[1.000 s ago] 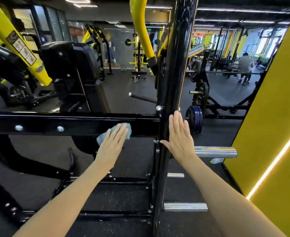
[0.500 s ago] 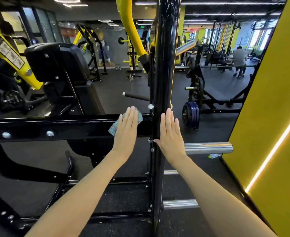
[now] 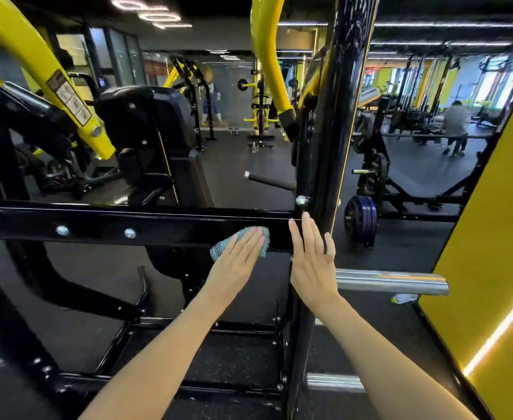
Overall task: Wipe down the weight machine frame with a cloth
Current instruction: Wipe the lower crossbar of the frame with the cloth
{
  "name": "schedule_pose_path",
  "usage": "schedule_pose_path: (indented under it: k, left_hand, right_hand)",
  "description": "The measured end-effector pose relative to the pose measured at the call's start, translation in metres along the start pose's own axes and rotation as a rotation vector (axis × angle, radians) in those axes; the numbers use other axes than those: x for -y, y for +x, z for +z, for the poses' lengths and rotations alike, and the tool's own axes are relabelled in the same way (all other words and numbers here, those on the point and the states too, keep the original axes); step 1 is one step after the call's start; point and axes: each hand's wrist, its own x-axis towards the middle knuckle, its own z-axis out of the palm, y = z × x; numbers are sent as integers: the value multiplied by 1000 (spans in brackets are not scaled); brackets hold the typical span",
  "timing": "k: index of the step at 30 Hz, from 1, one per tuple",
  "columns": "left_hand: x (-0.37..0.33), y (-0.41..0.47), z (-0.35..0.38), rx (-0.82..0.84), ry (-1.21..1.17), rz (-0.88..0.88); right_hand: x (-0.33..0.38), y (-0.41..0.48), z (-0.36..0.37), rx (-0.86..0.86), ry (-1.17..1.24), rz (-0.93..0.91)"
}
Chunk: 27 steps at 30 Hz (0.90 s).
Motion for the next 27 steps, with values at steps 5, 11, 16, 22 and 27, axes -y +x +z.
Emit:
schedule_pose_path:
  k: [5,11,16,22,27]
  left_hand:
    - [48,-56,0,-119,-80,-414]
    - [-20,-6,-3,-75,-244,-412]
    - [-58,48,-5,-7,-168,-30]
    - [-15,29,4,28,19,57]
    - [57,-19,7,14,165,-103]
  right_hand:
    - [24,3,8,80,4,-100]
    - [14,-12,18,86,53,25]
    - [-9,-19,17,65,49,-89]
    - [12,-12,12,32,165,-128]
    - [70,7,12,94,201,-252]
